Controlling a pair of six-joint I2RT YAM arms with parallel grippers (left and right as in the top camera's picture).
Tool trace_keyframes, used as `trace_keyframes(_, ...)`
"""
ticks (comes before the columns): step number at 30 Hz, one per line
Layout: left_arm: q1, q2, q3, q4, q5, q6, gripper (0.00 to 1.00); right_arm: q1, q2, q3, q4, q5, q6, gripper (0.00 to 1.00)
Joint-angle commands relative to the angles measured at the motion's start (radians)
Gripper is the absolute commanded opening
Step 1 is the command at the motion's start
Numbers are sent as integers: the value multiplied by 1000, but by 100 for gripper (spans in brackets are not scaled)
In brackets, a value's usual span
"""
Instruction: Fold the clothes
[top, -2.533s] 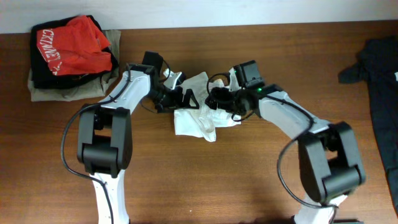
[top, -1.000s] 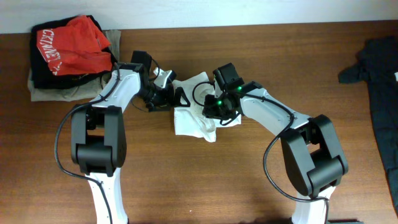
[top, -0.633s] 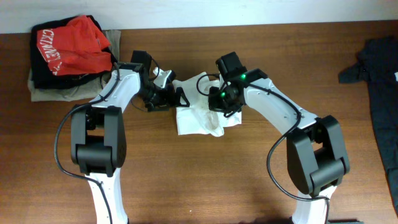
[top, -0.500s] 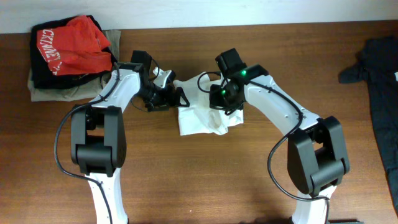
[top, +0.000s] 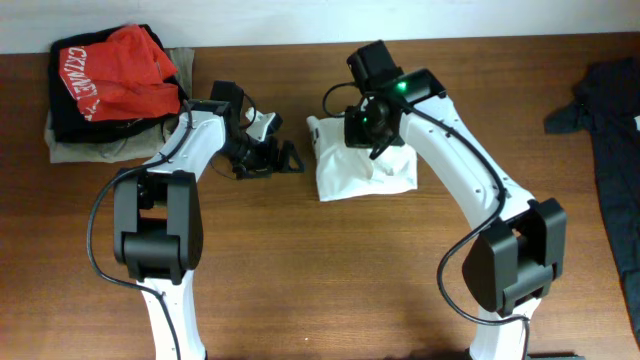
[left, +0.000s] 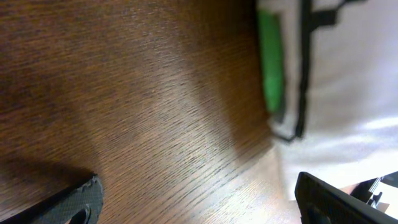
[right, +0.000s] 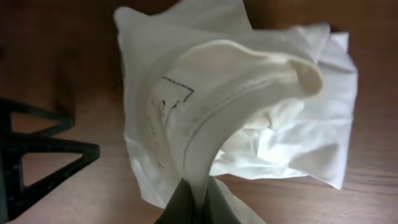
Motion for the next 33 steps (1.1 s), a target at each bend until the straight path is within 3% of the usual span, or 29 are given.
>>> trace_keyframes(1, 7, 54, -32, -11, -160, 19, 99, -26, 1, 48, -24, 143, -18, 4)
trace_keyframes(6, 7, 54, -32, -10, -160, 19, 99, -91, -1, 74, -80, 144, -89, 4)
trace_keyframes(11, 7, 54, -32, -10, -160, 19, 99, -125, -1, 223, -185, 164, -195, 4)
trace_keyframes(19, 7, 54, -32, -14, -160, 19, 99, -377, 22, 175, -178, 227, -196, 4)
trace_keyframes(24, 7, 54, -32, -13, -160, 19, 99, -516, 131, 166, -173, 66, -232, 4)
trace_keyframes(33, 7, 54, -32, -13, -160, 19, 99, -521, 276, 121, -172, 123, -203, 4)
